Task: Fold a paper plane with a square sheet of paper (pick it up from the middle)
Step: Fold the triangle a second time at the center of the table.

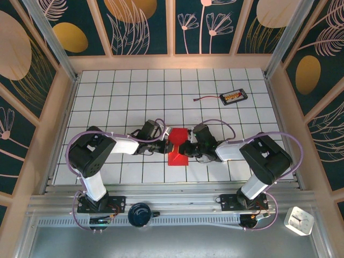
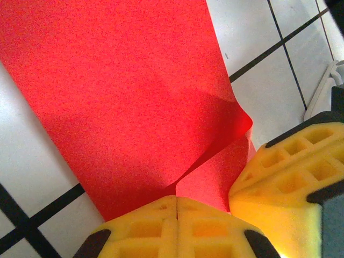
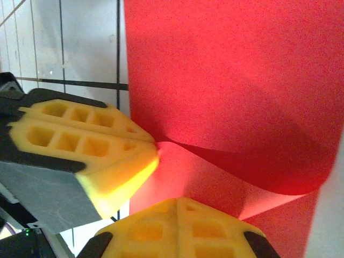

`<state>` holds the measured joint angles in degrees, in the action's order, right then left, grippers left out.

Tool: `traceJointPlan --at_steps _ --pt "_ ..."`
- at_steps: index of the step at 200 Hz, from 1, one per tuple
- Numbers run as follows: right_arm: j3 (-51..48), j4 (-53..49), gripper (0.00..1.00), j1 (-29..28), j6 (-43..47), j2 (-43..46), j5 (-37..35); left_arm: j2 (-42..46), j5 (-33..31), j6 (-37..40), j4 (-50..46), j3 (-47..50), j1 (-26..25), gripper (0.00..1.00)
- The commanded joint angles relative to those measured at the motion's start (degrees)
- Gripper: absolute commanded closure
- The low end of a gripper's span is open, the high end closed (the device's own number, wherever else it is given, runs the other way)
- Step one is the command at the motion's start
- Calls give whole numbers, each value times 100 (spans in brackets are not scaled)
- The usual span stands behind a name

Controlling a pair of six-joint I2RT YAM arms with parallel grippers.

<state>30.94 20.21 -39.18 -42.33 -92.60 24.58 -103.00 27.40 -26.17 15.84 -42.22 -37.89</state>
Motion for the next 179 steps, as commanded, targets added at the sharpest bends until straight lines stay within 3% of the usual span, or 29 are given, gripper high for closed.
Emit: traceJointPlan --at_steps 1,79,144,179 --pt "-208 128 100 85 29 -178 29 -271 -710 121 -802 183 87 100" --pt "-307 -154 100 109 60 -292 -125 -69 -700 74 -914 27 87 100" --pt "-477 -229 100 108 34 -401 -223 1002 -788 -227 -1047 -147 84 68" --pt "-484 -193 100 100 13 -429 -216 1560 -484 -542 -911 204 27 63"
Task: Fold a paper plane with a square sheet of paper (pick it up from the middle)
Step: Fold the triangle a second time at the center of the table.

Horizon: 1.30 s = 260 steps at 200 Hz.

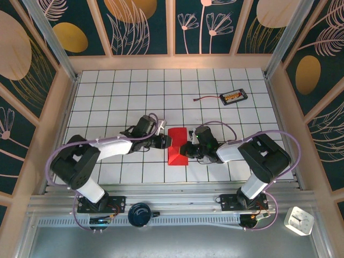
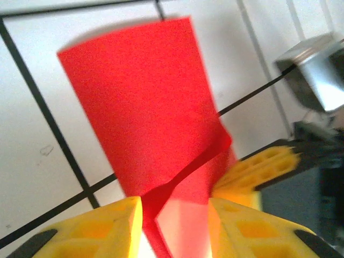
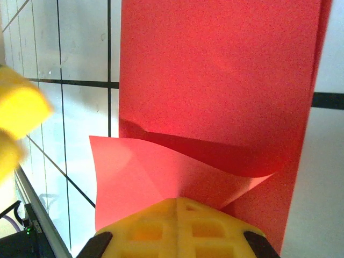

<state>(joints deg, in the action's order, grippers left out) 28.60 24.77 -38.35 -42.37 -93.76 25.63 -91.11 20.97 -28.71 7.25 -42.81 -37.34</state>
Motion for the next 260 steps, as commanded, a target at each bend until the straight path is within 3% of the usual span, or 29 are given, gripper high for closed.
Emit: traceJointPlan --at_steps 1,52,85,260 --pt "-245 -650 100 14 22 -316 -321 386 178 -299 -50 277 -36 63" --pt "-175 -724 100 28 47 -353 -357 427 970 -692 138 739 -693 82" --pt "-179 -693 100 24 53 -369 -357 18 830 -627 168 629 -737 90" --pt "129 -889 100 29 230 62 -242 -584 199 -123 -461 436 -658 97"
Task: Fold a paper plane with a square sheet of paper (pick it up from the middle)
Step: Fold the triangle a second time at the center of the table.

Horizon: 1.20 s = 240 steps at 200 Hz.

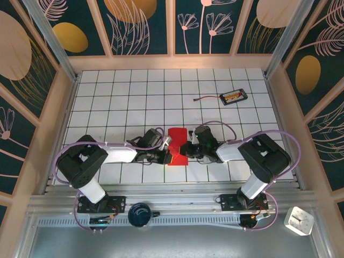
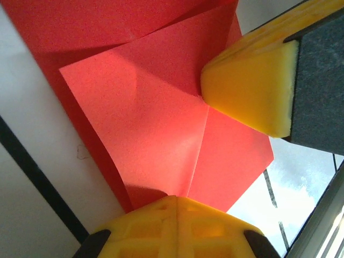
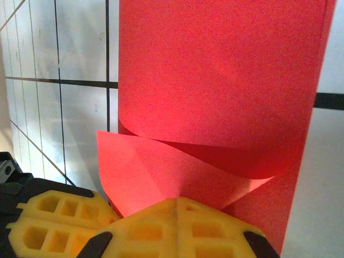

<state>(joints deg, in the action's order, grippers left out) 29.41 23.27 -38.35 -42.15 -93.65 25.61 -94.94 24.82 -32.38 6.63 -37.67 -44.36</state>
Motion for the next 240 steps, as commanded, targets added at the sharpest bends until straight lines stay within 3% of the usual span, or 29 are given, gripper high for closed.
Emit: traceJointPlan --at_steps 1,34,69,144,240 --pt "57 -737 100 29 212 63 -231 -206 -191 252 -413 -80 47 97" --pt "147 -683 91 29 179 471 -44 -237 -241 345 -537 -56 59 100" --pt "-58 -246 88 -150 -213 544 173 -256 -241 377 -575 -32 59 100" --pt "143 75 95 -604 -581 -128 130 -262 -302 450 -637 -8 64 100" --pt "406 -891 100 -4 -629 -323 -330 -291 -640 696 -984 15 59 100"
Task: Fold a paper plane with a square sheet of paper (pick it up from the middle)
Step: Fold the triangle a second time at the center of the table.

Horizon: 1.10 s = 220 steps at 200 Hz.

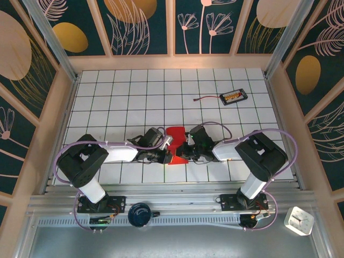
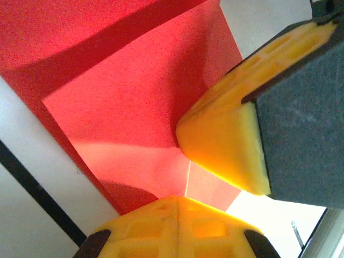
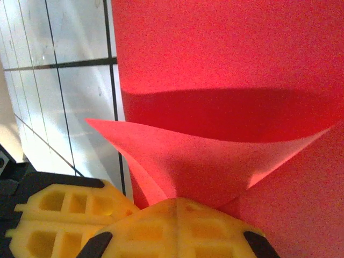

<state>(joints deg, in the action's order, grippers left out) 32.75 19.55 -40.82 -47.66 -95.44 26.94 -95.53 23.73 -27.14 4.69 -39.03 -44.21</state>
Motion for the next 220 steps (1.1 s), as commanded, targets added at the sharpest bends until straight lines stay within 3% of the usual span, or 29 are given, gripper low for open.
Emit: traceJointPlan --at_steps 1,165,220 --pt "72 -530 100 251 -77 -143 -471 -231 -538 172 -792 150 48 100" --pt "463 -851 100 1807 537 -555 -401 -386 -659 160 -759 254 46 100" --pt "229 -697 100 1347 790 570 -333 -362 -604 86 -689 171 44 100"
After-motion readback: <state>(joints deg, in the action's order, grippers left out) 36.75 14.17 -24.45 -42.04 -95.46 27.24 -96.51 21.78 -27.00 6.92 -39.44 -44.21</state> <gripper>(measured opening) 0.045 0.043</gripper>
